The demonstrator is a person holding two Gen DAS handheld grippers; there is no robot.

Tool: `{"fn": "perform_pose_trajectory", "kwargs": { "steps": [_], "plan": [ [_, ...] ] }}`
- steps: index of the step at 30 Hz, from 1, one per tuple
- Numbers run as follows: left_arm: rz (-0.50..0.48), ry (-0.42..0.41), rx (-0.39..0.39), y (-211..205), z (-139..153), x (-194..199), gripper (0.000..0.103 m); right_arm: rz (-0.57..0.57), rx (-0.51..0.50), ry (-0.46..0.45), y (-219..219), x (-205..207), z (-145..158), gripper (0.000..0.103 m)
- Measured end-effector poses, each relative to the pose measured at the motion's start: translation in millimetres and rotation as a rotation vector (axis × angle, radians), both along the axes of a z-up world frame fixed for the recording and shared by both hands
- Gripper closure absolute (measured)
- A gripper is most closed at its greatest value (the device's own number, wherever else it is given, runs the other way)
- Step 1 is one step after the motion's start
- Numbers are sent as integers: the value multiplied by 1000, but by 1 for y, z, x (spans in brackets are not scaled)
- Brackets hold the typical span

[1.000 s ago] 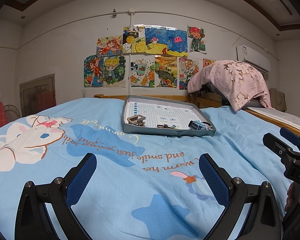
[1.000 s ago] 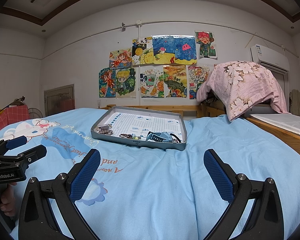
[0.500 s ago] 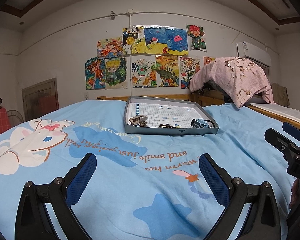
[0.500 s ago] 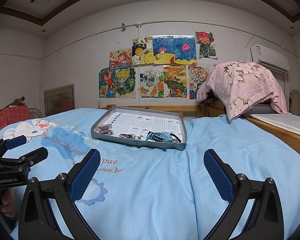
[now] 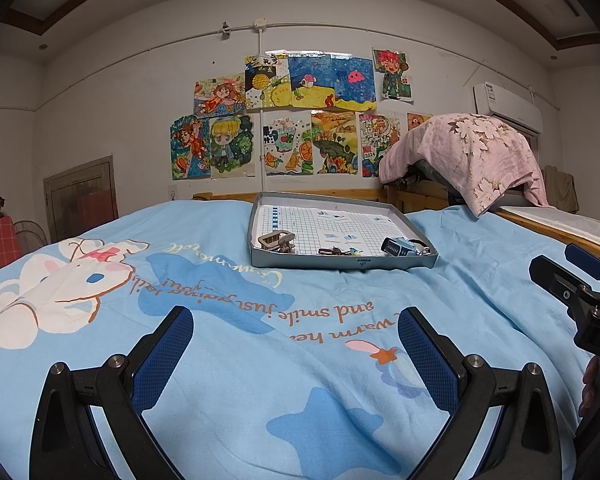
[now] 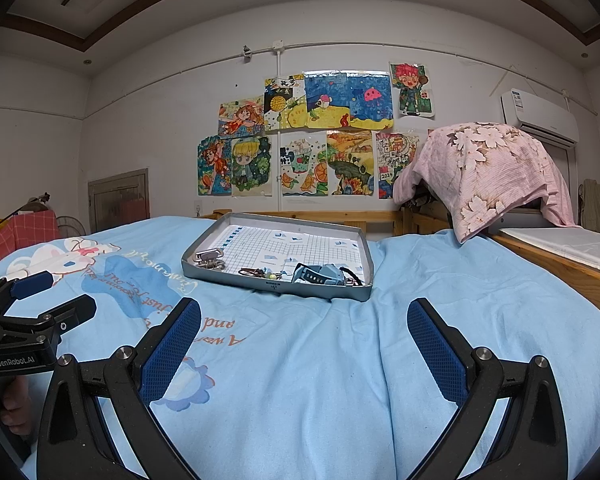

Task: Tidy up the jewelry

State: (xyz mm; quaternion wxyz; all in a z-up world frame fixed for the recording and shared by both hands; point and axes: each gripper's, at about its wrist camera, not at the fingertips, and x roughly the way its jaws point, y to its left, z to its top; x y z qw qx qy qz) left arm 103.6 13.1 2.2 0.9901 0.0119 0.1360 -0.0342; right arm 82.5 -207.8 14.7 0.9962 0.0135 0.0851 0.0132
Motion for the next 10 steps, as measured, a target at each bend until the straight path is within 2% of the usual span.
{"fn": "perform_pose_trajectory", "kwargs": {
  "steps": [10],
  "plan": [
    [0, 0, 1, -3, 0, -1, 0, 0, 0, 0, 0, 0, 0, 2]
  ]
}}
